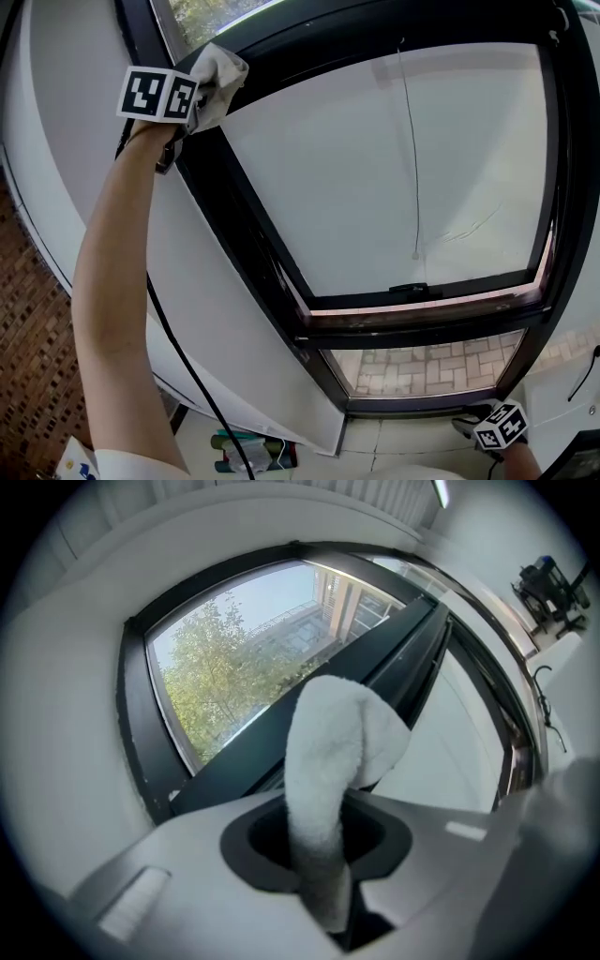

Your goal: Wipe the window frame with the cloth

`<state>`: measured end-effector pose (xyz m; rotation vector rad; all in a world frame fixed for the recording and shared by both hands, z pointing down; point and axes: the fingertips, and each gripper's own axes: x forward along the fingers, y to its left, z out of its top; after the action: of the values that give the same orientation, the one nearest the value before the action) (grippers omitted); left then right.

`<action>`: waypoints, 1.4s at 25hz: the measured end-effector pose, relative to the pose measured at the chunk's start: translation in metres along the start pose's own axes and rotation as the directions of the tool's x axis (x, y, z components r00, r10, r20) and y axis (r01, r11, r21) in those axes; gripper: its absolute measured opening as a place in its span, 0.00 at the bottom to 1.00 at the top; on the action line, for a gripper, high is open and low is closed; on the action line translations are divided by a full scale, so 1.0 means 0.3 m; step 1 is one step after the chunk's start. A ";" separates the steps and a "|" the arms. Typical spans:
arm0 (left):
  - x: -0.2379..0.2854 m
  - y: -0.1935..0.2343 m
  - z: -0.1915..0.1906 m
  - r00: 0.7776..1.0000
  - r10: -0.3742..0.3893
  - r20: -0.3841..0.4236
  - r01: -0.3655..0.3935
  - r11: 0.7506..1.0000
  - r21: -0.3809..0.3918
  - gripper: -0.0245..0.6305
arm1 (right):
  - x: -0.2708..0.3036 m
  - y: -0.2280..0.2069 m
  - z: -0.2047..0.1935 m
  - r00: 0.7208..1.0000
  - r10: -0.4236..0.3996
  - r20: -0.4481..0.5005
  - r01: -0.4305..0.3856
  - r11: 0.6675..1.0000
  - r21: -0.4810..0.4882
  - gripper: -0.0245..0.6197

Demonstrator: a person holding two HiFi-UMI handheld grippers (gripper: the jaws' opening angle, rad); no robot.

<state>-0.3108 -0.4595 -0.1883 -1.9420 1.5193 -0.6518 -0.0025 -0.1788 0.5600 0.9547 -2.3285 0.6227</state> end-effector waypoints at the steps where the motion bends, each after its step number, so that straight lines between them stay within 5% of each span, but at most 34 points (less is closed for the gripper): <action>1: -0.001 0.024 -0.025 1.000 0.013 -0.012 -0.013 1.000 0.005 0.19 | 0.012 0.010 0.007 1.000 0.001 0.002 -0.001 1.000 0.001 0.29; 9: -0.011 0.161 -0.197 0.989 0.108 -0.101 -0.103 0.993 0.055 0.18 | 0.096 0.111 0.032 1.000 0.022 0.007 -0.022 1.000 -0.002 0.29; 17: -0.041 0.083 -0.187 0.996 0.072 -0.048 -0.066 0.990 0.127 0.18 | 0.084 0.154 0.013 1.000 0.016 -0.013 -0.016 1.000 0.005 0.29; 25: -0.126 -0.287 -0.261 1.000 0.012 0.025 -0.019 0.956 0.292 0.18 | 0.041 0.140 0.015 1.000 0.026 -0.015 -0.026 0.999 -0.027 0.29; 30: -0.044 -0.632 -0.544 0.996 -0.091 -0.007 0.089 0.948 0.307 0.18 | 0.027 0.152 -0.016 0.998 0.049 -0.050 -0.051 0.998 -0.040 0.29; 35: 0.036 -0.837 -0.845 0.992 -0.088 -0.089 0.115 0.917 0.382 0.18 | 0.016 0.144 -0.041 0.996 0.048 -0.071 -0.050 0.998 -0.033 0.29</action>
<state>-0.3100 -0.4614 0.1686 -1.7136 1.2212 -0.9945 -0.0335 -0.1461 0.5633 0.8487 -2.2989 0.6228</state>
